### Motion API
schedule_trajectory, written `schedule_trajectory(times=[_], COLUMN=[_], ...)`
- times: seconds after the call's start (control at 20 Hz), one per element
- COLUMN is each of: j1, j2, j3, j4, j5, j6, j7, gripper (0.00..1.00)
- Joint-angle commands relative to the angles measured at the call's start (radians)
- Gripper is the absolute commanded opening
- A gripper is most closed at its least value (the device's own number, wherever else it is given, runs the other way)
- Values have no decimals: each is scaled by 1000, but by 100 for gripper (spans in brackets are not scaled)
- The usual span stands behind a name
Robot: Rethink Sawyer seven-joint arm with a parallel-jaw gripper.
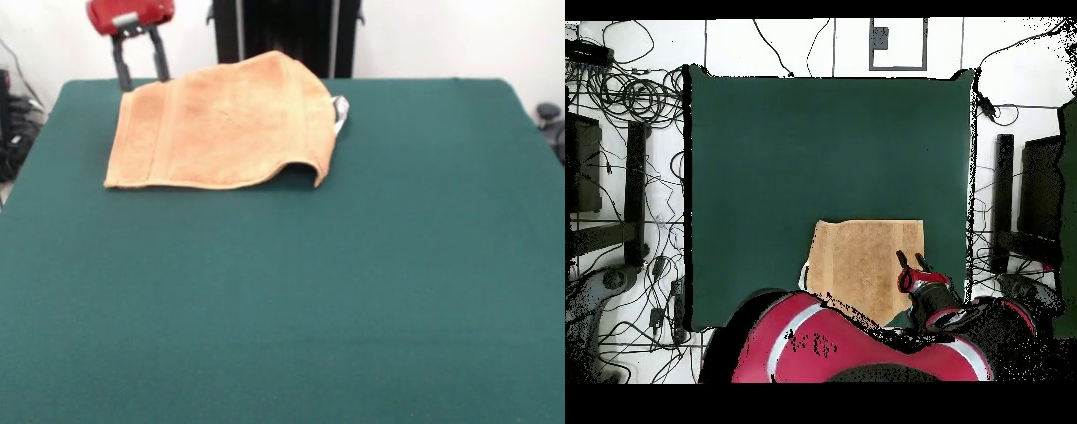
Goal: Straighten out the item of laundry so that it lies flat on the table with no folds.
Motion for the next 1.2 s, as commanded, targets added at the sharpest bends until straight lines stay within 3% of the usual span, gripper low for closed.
schedule_trajectory(times=[0.05,0.2,0.45,0.7,0.8,0.85,0.95,1.2], j1=[-23,-42,-26,-34,-5,38,81,120], j2=[44,57,67,51,68,95,127,146], j3=[290,312,312,315,316,303,295,309], j4=[-101,-84,-92,-73,-99,-129,-157,-131], j5=[-37,5,-30,32,-37,-122,-195,-203], j6=[-183,-177,-172,-136,-95,-51,-26,26], j7=[-251,-268,-318,-340,-205,-75,3,39], gripper=[100,100,100,100,100,100,100,100])
